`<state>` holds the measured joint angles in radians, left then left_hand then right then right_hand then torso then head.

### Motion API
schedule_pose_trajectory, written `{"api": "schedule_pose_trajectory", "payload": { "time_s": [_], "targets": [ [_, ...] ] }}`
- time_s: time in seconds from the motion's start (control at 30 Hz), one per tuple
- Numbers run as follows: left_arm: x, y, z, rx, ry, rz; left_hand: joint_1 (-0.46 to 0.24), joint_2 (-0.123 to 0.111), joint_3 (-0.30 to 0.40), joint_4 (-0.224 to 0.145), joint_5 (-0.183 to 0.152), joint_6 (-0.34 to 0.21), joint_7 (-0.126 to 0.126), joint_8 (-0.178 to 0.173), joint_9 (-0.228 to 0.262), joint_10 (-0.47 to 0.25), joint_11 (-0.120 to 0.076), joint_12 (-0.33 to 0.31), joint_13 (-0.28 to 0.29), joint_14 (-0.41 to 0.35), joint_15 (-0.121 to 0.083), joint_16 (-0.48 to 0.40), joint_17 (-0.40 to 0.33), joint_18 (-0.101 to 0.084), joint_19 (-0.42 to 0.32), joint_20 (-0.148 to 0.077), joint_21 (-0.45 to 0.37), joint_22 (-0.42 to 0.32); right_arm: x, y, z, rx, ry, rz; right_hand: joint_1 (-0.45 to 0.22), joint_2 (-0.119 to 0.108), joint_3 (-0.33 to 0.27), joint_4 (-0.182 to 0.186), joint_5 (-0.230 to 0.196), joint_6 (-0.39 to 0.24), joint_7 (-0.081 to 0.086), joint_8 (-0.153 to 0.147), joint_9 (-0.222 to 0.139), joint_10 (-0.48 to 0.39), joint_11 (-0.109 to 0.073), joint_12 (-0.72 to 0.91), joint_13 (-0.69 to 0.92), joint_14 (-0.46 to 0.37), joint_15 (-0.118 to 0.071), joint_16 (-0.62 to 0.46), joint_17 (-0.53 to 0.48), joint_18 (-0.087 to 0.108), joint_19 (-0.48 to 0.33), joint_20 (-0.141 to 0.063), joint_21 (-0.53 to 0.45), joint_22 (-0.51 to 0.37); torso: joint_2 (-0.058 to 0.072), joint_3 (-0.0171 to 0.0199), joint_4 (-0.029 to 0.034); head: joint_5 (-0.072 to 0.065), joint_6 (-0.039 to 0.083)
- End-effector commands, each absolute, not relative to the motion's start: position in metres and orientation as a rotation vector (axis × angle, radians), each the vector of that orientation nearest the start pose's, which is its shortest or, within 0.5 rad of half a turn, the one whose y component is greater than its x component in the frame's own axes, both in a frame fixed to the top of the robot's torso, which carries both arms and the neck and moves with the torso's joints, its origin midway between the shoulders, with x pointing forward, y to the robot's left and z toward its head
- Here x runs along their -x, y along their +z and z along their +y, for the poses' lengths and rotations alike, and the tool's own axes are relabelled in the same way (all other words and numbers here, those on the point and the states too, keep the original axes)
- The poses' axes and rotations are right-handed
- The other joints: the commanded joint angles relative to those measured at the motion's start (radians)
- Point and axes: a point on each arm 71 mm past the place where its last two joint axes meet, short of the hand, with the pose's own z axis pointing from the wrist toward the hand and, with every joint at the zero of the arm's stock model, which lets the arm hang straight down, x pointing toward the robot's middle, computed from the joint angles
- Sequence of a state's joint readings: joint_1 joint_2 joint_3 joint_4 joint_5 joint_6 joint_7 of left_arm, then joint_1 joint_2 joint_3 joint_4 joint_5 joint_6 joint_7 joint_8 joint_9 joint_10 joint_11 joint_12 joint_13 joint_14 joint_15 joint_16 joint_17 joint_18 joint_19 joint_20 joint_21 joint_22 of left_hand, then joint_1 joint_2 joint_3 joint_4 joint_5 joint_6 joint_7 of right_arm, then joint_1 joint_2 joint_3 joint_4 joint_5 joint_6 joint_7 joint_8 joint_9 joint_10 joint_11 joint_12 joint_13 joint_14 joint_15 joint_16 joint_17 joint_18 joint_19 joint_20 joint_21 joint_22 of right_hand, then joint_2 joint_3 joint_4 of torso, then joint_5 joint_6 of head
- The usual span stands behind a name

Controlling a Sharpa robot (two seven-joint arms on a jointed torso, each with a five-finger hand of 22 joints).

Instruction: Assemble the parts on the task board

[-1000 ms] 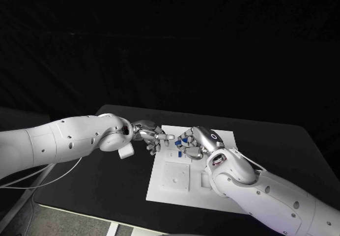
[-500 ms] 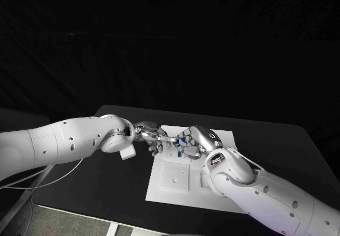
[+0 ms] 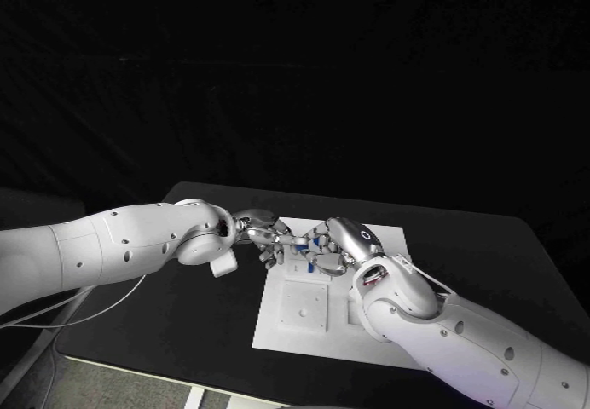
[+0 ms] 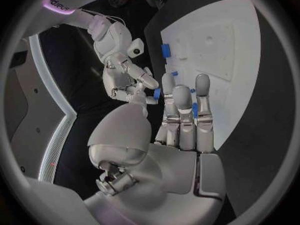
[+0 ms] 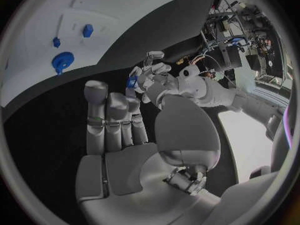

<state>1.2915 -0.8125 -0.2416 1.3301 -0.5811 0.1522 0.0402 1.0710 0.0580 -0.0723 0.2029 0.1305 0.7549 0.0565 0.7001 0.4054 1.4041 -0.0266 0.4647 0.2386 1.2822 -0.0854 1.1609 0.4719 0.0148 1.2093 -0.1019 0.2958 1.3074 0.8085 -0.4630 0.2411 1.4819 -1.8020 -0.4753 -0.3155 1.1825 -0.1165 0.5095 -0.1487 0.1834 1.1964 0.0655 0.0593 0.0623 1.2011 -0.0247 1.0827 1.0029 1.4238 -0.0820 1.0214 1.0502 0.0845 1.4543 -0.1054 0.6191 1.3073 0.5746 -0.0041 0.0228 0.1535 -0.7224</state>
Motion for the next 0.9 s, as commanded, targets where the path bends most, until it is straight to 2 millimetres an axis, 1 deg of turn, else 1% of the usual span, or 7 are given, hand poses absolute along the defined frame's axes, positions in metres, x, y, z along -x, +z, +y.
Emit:
{"api": "schedule_pose_trajectory", "payload": {
  "time_s": [0.03,0.2,0.57,0.6,0.67,0.73,0.9],
  "targets": [
    [-0.4920,-0.2405,0.2333,0.493,-1.124,2.216,0.002,0.009,-0.003,0.001,0.004,-0.007,-0.001,0.000,-0.001,-0.006,0.002,-0.004,-0.001,-0.007,0.003,0.000,0.000,-0.011,-0.006,0.000,-0.004,0.020,-0.4341,-0.2392,-0.0418,0.020,0.813,1.518,0.002,-0.007,0.001,0.003,0.003,0.006,0.001,0.003,0.001,0.003,-0.003,-0.004,0.000,0.002,-0.005,-0.005,0.002,-0.001,0.005,0.000,0.004,0.066,0.000,-0.0002,0.0009,-0.001,-0.003],
    [-0.4917,-0.2406,0.2321,0.494,-1.129,2.219,0.013,0.024,0.002,-0.008,0.008,-0.006,-0.001,0.003,-0.001,-0.007,0.003,-0.006,-0.003,-0.007,0.003,0.002,0.000,-0.011,-0.006,0.000,-0.004,0.020,-0.4341,-0.2393,-0.0414,0.020,0.813,1.520,0.002,-0.007,-0.004,0.005,-0.004,0.006,0.000,0.003,0.001,0.003,-0.002,-0.004,0.000,0.002,-0.004,-0.006,0.002,-0.001,0.005,0.001,0.003,0.065,0.000,-0.0004,0.0009,0.000,-0.003],
    [-0.4907,-0.2408,0.2288,0.491,-1.142,2.232,0.042,0.045,0.004,-0.031,0.012,-0.007,-0.001,0.006,-0.002,-0.007,0.004,-0.007,-0.004,-0.009,0.003,0.002,0.001,-0.012,-0.008,0.000,-0.005,0.020,-0.4343,-0.2397,-0.0401,0.020,0.813,1.523,0.002,-0.007,-0.004,0.005,-0.004,0.006,0.000,0.003,0.001,0.003,-0.002,-0.004,0.000,0.002,-0.004,-0.006,0.002,-0.001,0.005,0.001,0.003,0.065,0.000,0.0003,0.0002,-0.002,-0.006],
    [-0.4907,-0.2408,0.2286,0.492,-1.142,2.231,0.047,0.049,0.006,-0.035,0.013,-0.007,0.000,0.006,-0.001,-0.007,0.004,-0.007,-0.004,-0.009,0.003,0.003,0.001,-0.012,-0.008,0.000,-0.005,0.020,-0.4343,-0.2397,-0.0398,0.022,0.813,1.523,0.002,-0.007,-0.004,0.005,-0.004,0.006,0.000,0.003,0.001,0.003,-0.002,-0.004,0.000,0.002,-0.004,-0.006,0.002,-0.001,0.005,0.001,0.003,0.065,0.000,0.0004,0.0002,-0.002,-0.008],
    [-0.4906,-0.2408,0.2284,0.493,-1.144,2.232,0.053,0.049,0.005,-0.040,0.014,-0.007,0.000,0.008,-0.001,-0.008,0.004,-0.008,-0.004,-0.009,0.003,0.002,0.000,-0.012,-0.009,0.000,-0.005,0.020,-0.4343,-0.2398,-0.0394,0.023,0.813,1.523,0.002,-0.007,-0.004,0.005,-0.004,0.006,0.000,0.003,0.001,0.003,-0.002,-0.004,0.000,0.002,-0.004,-0.006,0.002,-0.001,0.005,0.001,0.003,0.065,0.000,0.0005,0.0004,-0.003,-0.005],
    [-0.4907,-0.2408,0.2290,0.497,-1.143,2.230,0.062,0.055,0.008,-0.047,0.017,-0.006,-0.001,0.010,0.000,-0.007,0.003,-0.007,-0.004,-0.009,0.002,0.003,0.001,-0.012,-0.008,0.000,-0.005,0.020,-0.4344,-0.2400,-0.0395,0.023,0.812,1.525,0.003,-0.007,-0.004,0.005,-0.004,0.006,0.000,0.003,0.001,0.003,-0.002,-0.004,0.000,0.002,-0.004,-0.006,0.002,0.000,0.005,0.001,0.003,0.066,0.000,0.0007,0.0004,-0.003,-0.005],
    [-0.4921,-0.2407,0.2334,0.512,-1.134,2.220,0.071,0.056,0.002,-0.057,0.020,-0.005,-0.002,0.012,0.001,-0.007,0.002,-0.009,-0.005,-0.009,0.002,0.003,0.001,-0.012,-0.009,0.000,-0.005,0.020,-0.4366,-0.2427,-0.0446,0.025,0.792,1.535,0.006,-0.008,-0.005,0.004,-0.002,0.005,0.001,0.003,0.001,0.001,-0.002,-0.005,-0.001,0.002,-0.004,-0.006,0.002,0.000,0.004,0.001,0.003,0.066,-0.001,-0.0003,0.0009,-0.001,-0.009]
  ]
}}
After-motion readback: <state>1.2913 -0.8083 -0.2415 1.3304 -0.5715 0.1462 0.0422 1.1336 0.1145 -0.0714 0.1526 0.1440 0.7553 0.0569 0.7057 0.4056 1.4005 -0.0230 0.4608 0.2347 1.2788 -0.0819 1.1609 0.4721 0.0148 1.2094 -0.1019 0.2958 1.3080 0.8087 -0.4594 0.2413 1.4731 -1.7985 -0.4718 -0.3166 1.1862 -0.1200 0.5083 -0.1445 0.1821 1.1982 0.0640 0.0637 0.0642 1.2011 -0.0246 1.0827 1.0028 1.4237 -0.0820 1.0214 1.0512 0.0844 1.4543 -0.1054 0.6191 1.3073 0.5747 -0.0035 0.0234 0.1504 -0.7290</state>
